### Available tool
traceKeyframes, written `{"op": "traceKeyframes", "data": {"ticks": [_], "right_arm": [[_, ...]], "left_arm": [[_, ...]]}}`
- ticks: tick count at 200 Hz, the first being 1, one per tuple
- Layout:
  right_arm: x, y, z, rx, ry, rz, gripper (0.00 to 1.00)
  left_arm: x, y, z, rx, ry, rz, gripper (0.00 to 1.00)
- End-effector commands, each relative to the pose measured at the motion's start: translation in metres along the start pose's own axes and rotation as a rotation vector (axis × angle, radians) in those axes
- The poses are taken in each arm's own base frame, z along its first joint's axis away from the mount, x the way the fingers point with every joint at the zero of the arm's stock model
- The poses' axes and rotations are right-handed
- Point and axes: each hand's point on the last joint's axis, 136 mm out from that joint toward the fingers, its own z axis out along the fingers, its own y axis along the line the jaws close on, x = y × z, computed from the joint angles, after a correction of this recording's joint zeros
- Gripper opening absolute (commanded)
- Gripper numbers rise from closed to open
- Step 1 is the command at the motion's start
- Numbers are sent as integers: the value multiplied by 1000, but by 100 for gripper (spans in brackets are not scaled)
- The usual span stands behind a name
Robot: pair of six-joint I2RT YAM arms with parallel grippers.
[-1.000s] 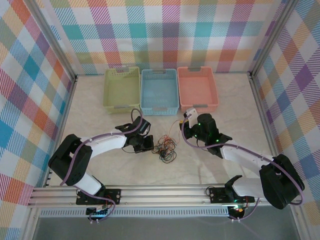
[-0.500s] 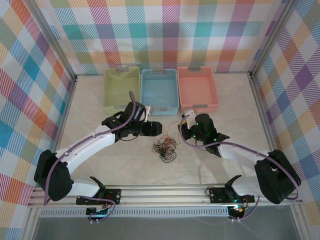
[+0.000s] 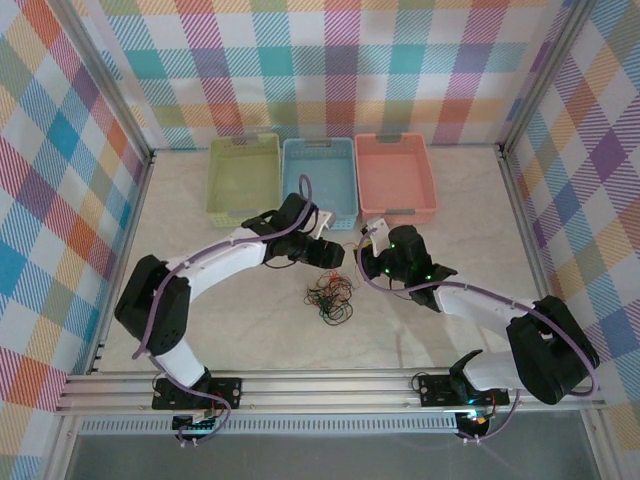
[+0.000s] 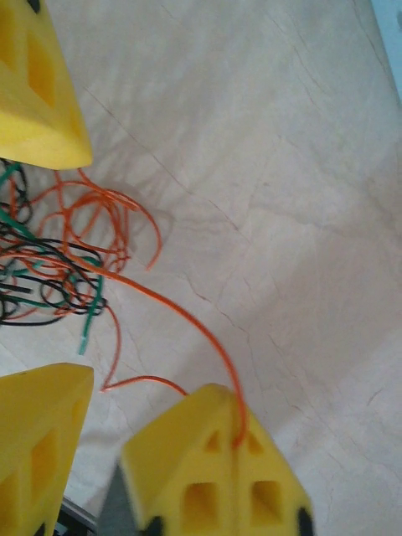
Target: Untangle the cables
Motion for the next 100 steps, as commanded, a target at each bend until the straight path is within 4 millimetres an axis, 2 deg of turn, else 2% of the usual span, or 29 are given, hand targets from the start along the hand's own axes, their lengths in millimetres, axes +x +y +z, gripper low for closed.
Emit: {"op": "traceKeyframes", "data": {"ticks": [1, 40, 71, 100], "right_arm": [[-15, 3, 0, -16, -29, 5, 0], [-16, 3, -2, -12, -38, 5, 0], [-19, 4, -6, -12, -55, 5, 0], [-24, 6, -12, -20, -78, 3, 0]], "left_arm": [[-7, -10, 11, 36, 3, 36, 60], [-9, 1, 23, -10, 20, -8, 53], [-10, 17, 33, -94, 51, -66, 42], [-9, 18, 45, -88, 83, -109, 35]]}}
